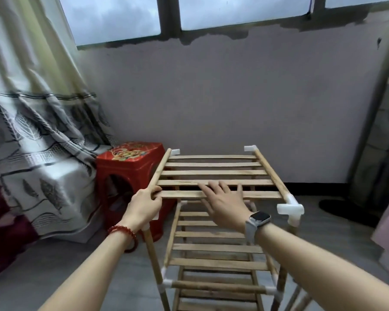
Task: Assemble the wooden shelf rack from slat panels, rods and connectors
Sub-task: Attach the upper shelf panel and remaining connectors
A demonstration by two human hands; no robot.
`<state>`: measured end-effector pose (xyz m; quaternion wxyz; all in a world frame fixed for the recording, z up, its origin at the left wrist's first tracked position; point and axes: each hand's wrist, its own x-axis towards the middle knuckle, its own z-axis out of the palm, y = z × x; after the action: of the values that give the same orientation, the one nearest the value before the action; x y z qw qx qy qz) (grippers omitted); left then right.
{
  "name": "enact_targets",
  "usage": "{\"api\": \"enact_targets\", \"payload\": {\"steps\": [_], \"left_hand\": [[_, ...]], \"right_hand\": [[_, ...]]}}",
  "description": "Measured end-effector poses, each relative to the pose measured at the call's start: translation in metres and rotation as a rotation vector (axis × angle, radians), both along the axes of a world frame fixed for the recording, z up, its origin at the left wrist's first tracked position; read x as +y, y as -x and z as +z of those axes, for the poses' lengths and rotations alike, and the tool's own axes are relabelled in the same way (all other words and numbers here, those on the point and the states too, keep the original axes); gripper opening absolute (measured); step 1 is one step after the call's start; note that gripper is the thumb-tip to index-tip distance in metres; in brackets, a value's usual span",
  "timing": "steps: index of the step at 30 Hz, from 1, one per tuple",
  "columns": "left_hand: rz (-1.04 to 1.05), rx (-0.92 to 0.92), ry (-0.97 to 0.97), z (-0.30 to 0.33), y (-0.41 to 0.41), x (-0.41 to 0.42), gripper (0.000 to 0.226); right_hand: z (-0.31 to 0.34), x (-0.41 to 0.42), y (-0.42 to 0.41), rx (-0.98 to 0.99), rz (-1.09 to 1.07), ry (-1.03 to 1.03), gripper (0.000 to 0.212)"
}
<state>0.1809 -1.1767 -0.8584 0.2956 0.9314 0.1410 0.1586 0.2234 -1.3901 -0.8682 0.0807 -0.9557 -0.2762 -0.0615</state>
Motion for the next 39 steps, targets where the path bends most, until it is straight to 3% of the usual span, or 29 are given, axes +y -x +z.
{"api": "enact_targets", "payload": {"steps": [5, 10, 13, 19, 21, 24, 26, 30, 34, 39], "left_hand": [[-0.004, -0.041, 0.019, 0.001, 0.042, -0.013, 0.035], [-0.145, -0.007, 0.179, 0.011, 0.09, -0.028, 0.03], [-0.231, -0.013, 0.191, 0.011, 0.111, -0.044, 0.033], [-0.39, -0.047, 0.051, 0.014, 0.117, -0.087, 0.04], [-0.411, -0.082, -0.099, 0.016, 0.11, -0.104, 0.032], [-0.356, -0.225, -0.571, 0.02, 0.098, -0.115, 0.024], [-0.403, -0.354, -0.688, 0.021, 0.089, -0.117, 0.02], [-0.578, -0.342, -0.673, 0.006, 0.076, -0.117, 0.024], [-0.609, -0.392, -0.652, 0.0, 0.077, -0.116, 0.028], [-0.654, -0.413, -0.601, 0.001, 0.079, -0.116, 0.022]], "right_hand": [[-0.019, 0.001, 0.011, -0.277, 0.116, -0.023, 0.053], [-0.009, -0.026, 0.002, -0.197, 0.314, -0.02, 0.069], [-0.004, -0.035, -0.004, -0.23, 0.357, -0.04, 0.047], [-0.009, -0.054, -0.029, -0.384, 0.097, 0.11, 0.058], [-0.009, -0.056, -0.029, -0.29, 0.006, -0.073, 0.045], [-0.006, -0.067, -0.005, 0.07, -0.034, -0.759, 0.027], [-0.008, -0.076, 0.028, 0.2, -0.004, -0.99, 0.021], [-0.026, -0.069, 0.085, 0.309, 0.111, -1.042, 0.027], [-0.031, -0.063, 0.096, 0.183, -0.002, -1.048, 0.041], [-0.035, -0.068, 0.099, 0.217, -0.065, -1.213, 0.035]]}}
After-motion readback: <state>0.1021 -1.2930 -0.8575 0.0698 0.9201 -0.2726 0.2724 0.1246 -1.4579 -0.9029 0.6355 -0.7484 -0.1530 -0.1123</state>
